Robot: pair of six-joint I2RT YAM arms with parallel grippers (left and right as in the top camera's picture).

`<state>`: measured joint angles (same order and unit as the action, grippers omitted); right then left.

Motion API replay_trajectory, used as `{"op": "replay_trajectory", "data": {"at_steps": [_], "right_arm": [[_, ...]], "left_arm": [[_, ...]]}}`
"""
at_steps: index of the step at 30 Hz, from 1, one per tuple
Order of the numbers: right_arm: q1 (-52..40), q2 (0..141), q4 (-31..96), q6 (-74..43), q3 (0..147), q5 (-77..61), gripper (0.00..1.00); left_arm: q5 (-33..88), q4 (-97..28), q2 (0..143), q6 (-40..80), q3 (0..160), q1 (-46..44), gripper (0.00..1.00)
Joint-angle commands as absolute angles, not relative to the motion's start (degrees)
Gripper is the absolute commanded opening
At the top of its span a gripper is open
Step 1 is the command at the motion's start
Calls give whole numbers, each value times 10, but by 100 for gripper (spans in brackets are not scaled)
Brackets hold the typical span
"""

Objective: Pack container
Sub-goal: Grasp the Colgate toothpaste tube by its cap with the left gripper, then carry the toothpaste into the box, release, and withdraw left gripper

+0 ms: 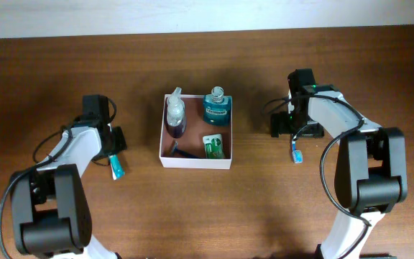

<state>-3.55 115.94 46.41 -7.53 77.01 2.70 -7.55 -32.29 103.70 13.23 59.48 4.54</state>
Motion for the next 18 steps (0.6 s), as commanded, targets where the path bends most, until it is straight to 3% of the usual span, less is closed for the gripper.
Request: {"op": "replay_trajectory", "data": {"at_steps": [1, 7, 18], "right_arm": [[-37, 1183, 466, -75, 750, 45, 99], [-37, 1183, 466, -75, 750, 45, 99], [-37, 1183, 466, -75, 750, 45, 99]], "left_arm": [[-71, -349, 980, 132, 621, 44, 1], [70, -386, 834, 132, 634, 3, 0], [81, -364, 733, 132, 634, -159, 1]]}}
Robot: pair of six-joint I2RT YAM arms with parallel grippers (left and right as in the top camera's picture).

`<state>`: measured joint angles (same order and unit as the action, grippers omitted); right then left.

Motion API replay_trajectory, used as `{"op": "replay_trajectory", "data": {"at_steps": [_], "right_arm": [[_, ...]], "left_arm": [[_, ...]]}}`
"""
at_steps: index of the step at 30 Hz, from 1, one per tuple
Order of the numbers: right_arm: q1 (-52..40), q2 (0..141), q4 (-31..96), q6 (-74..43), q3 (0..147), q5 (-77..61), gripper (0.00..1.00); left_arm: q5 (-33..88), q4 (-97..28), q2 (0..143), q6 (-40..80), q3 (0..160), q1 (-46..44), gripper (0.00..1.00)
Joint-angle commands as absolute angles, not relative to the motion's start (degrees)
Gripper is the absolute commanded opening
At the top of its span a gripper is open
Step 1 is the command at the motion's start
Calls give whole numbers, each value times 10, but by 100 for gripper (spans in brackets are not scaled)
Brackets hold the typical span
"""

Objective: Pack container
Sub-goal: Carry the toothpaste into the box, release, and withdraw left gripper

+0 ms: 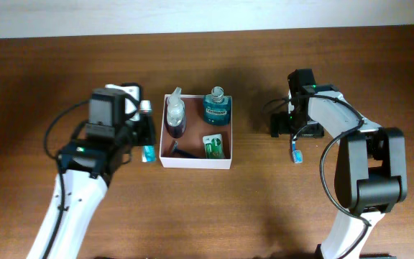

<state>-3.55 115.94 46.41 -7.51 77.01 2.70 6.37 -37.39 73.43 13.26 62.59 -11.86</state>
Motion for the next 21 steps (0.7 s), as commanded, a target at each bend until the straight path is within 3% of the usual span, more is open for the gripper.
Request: {"op": "replay_trajectory", "data": {"at_steps": [1, 7, 18, 21], "right_arm": [[-37, 1183, 466, -75, 750, 45, 99], [-37, 1183, 466, -75, 750, 45, 99], [-37, 1183, 466, -75, 750, 45, 99], [-37, 1183, 466, -75, 750, 45, 99]], "left_arm": [[81, -360, 736, 132, 634, -172, 1], [71, -314, 769, 122, 634, -245, 0], [71, -248, 854, -93, 634, -296, 1], [71, -248, 864, -100, 634, -296, 4]]}}
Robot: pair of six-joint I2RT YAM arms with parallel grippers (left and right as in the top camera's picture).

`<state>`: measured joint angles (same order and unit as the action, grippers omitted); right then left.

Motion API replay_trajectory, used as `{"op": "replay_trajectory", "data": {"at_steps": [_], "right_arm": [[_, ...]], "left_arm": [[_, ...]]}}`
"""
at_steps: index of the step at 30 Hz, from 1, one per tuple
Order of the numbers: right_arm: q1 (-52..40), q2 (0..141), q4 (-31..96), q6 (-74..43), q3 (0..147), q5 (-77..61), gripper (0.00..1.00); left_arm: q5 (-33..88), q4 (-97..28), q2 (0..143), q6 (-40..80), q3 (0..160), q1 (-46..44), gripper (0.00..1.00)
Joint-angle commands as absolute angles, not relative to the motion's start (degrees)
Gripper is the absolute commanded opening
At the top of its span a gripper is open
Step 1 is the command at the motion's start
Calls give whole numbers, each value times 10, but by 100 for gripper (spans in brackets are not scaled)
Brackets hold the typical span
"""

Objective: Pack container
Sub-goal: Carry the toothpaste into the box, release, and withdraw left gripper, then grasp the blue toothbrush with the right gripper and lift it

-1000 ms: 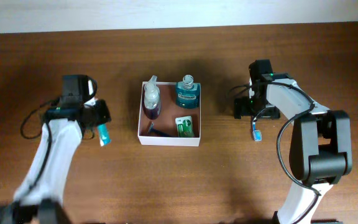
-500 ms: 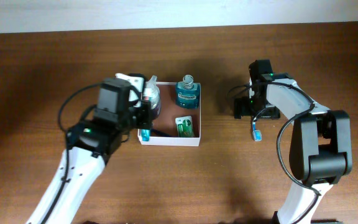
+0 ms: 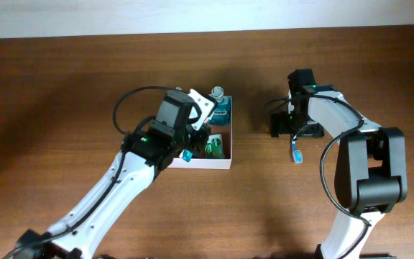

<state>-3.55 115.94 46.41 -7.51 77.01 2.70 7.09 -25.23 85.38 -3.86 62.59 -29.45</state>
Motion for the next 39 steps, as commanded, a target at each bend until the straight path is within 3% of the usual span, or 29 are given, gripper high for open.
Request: {"op": "replay_trajectory", "data": {"at_steps": [1, 3, 4, 7, 15, 21, 26, 28, 30, 39], "right_arm": [[-37, 1183, 466, -75, 750, 45, 99], [-37, 1183, 466, -75, 750, 45, 99], [-37, 1183, 466, -75, 750, 45, 99], [-37, 1183, 466, -75, 750, 45, 99], [-37, 1183, 466, -75, 750, 45, 99], [-37, 1183, 466, -75, 750, 45, 99], [-37, 1183, 466, -75, 750, 45, 99], [-37, 1183, 466, -75, 750, 45, 99], [-37, 1183, 466, -75, 750, 45, 99], [-37, 1183, 466, -75, 750, 45, 99]], "left_arm": [[70, -248, 865, -100, 634, -296, 11], [70, -244, 865, -100, 634, -296, 38], [70, -241, 864, -100, 634, -296, 47], [70, -229, 861, -100, 637, -296, 56], [-12, -243, 783, -91, 650, -296, 59], [-204, -321, 691, 9, 650, -294, 60], [-340, -403, 646, 163, 650, -252, 80], [-336, -413, 645, 176, 650, -207, 93], [-330, -412, 650, 178, 650, -173, 99], [-317, -412, 694, 189, 650, -62, 99]]}}
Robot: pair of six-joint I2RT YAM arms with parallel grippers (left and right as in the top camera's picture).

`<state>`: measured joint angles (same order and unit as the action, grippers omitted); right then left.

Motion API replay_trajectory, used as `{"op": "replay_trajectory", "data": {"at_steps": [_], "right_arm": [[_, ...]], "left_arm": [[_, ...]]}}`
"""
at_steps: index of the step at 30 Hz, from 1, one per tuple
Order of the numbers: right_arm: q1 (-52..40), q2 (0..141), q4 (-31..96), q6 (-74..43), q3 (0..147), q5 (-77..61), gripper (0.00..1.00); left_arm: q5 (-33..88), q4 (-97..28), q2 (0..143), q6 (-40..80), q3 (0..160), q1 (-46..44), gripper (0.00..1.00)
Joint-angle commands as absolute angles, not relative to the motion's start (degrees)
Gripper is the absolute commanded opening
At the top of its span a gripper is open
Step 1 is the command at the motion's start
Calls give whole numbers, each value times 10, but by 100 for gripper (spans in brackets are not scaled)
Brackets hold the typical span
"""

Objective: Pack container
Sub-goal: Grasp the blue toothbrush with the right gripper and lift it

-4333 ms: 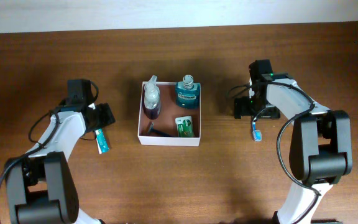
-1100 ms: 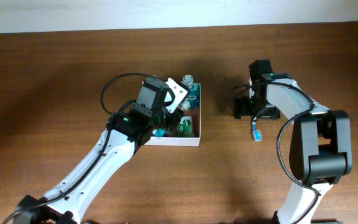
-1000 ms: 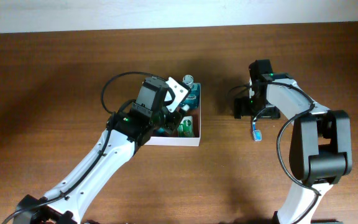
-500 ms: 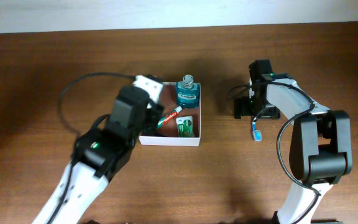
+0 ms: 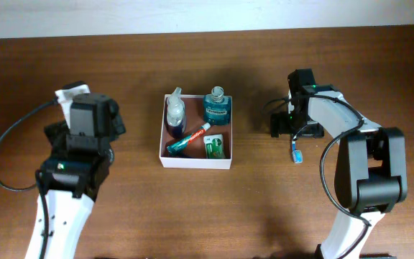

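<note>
The white box [image 5: 195, 162] stands mid-table. In it are a purple soap bottle [image 5: 175, 115], a teal mouthwash bottle [image 5: 217, 108], a green pack [image 5: 215, 147] and a toothpaste tube [image 5: 189, 138] lying slantwise. My left gripper [image 5: 85, 126] is well left of the box, holding nothing. Its fingers are mostly hidden under the wrist. My right gripper [image 5: 294, 137] rests right of the box. A small white and blue item [image 5: 295, 155] lies at its tip, and whether it is gripped is hidden.
The brown table [image 5: 264, 208] runs to a pale wall edge at the back. The right arm's folded links [image 5: 365, 165] fill the right side. The left arm's white link [image 5: 60, 208] crosses the front left.
My left arm was over the box with the tube and is now back at the left without it. The toothpaste tube now lies in the box. The right arm has not moved.
My left gripper was at the far left with the teal tube at its tip. Then it held the tube just left of the box, then over the box's front. Now the tube lies inside and the gripper is back left. The right arm stayed still throughout.
</note>
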<state>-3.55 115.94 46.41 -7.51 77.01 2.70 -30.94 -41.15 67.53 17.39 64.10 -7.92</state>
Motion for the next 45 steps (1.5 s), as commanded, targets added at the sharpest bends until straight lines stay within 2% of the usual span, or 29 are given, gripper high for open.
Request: {"op": "replay_trajectory", "data": {"at_steps": [1, 23, 27, 32, 33, 34, 36, 37, 39, 41, 45], "right_arm": [[-37, 1183, 466, -75, 750, 45, 99], [-37, 1183, 459, -75, 750, 45, 99], [-37, 1183, 454, -95, 750, -8, 99], [-37, 1184, 474, -94, 750, -5, 98], [-37, 1184, 474, -93, 748, -1, 94], [-37, 1184, 474, -92, 748, 4, 82], [-37, 1184, 474, -93, 748, 19, 45], [-37, 1184, 474, -93, 748, 25, 32], [-37, 1184, 473, -93, 748, 34, 14], [-37, 1184, 473, -93, 748, 39, 5], [-37, 1184, 473, -93, 748, 59, 4]], "left_arm": [[-317, -412, 699, 189, 650, -60, 99], [-317, -412, 724, 189, 649, -61, 100], [-317, -412, 724, 189, 649, -61, 99], [-317, -413, 724, 188, 649, -61, 99], [-317, -413, 724, 188, 649, -62, 99], [-317, -412, 724, 188, 649, -62, 99], [-317, -412, 724, 189, 649, -62, 99], [-317, -412, 724, 188, 649, -62, 99], [-317, -412, 724, 188, 649, -62, 99], [-317, -412, 724, 188, 649, -62, 99], [-317, -412, 724, 188, 649, -62, 99]]}}
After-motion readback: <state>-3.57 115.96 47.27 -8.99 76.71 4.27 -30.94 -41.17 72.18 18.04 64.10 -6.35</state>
